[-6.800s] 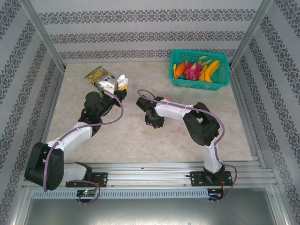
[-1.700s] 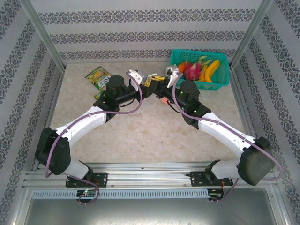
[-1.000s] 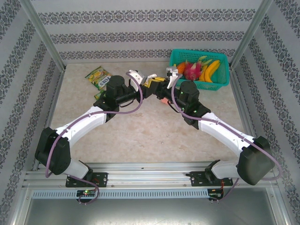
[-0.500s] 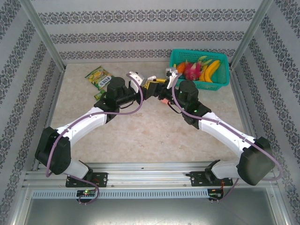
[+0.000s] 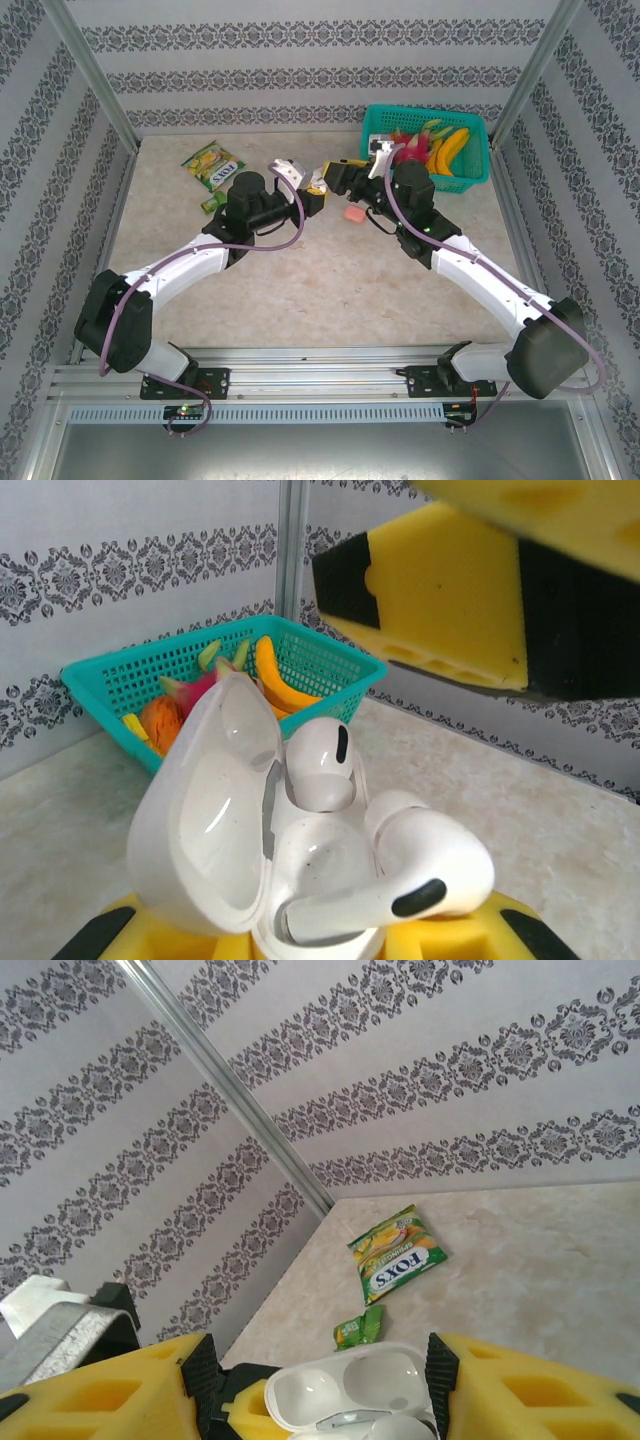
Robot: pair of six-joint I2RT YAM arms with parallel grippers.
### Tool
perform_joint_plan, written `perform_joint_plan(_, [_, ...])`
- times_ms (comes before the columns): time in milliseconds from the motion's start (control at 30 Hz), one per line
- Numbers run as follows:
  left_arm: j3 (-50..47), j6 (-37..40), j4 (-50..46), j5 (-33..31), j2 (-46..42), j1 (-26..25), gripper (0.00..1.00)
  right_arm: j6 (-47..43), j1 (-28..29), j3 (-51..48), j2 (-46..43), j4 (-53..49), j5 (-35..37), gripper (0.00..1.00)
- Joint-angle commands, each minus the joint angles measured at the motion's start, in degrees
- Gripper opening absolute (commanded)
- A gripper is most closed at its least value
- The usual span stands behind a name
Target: Insert wireless bluetooth earbuds into charging case
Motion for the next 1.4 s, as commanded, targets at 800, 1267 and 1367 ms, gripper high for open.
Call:
perform_joint_plan(800, [-1.54,-1.41,6.77,2.26,0.18,-0.89,0.0,18.1,5.09,0.0,-6.42,-17.78,-1.11,0.23])
perform_joint_plan(1267, [-1.76,-0.79,6.14,3.77,-0.37,-0.91,0.0,17.4,5.94,1.04,-3.34,-17.54,-0.13,0.19])
perform_joint_plan(1367, [-1.99,-0.61,5.93,4.0,-0.58,-0.91,0.0,16.88,5.82,1.97,-2.74,-17.73,-0.21,0.19])
